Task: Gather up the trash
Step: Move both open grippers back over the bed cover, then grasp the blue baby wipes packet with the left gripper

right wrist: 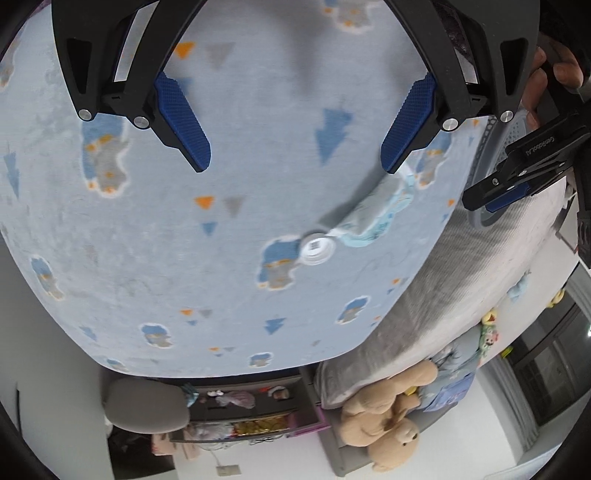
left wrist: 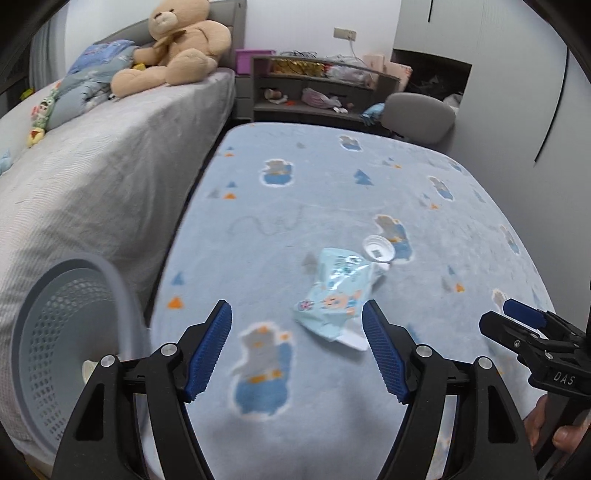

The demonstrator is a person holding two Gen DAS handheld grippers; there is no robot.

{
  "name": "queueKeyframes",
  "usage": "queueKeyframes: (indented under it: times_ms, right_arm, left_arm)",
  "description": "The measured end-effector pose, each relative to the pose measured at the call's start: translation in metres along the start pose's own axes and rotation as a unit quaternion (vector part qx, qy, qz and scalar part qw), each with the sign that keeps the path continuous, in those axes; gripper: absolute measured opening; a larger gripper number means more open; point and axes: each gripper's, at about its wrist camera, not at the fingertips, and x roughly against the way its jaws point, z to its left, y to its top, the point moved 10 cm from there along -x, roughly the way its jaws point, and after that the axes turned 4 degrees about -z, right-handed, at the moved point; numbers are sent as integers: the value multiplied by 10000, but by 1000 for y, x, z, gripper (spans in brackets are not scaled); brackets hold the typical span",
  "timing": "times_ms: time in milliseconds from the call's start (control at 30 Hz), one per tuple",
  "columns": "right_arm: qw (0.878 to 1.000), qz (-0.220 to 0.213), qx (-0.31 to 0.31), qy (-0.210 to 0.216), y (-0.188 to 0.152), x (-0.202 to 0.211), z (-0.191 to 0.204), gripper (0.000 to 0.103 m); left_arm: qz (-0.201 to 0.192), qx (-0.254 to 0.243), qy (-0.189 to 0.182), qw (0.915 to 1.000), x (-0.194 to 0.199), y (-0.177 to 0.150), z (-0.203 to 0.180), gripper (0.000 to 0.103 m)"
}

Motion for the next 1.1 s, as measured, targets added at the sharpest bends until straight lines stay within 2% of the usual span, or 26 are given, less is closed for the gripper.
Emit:
queueKeyframes:
  times_ms: [167, 300, 700, 833, 867, 900, 1100]
  right_arm:
    - [9996, -58, -249, -85, 3, -1, -31, 92]
    - [9990, -58, -430, -77, 3, -5, -49, 92]
    - [9984, 5, -566, -56, 1, -13, -63, 92]
    - [9986, 52, -526, -82, -1, -14, -61, 92]
    - [9986, 67, -514, -89, -1, -15, -60, 92]
    - [9986, 80, -504, -95, -1, -17, -60, 92]
    - [9992, 168, -352, -89, 2, -28, -46, 92]
  left_arm:
    - [251, -238, -28, 9994, -28, 3, -22, 70]
    - [634, -471, -151, 9968, -55, -2, -37, 71]
    - [1111, -740, 23, 9911, -106, -8, -40, 71]
    - [1055, -660, 15, 9922, -113, -6, -39, 68]
    - [1027, -619, 1, 9928, -113, -7, -38, 58]
    - [1026, -588, -16, 9930, -112, -7, -36, 54]
    - [722, -503, 114, 9961, -91, -4, -20, 53]
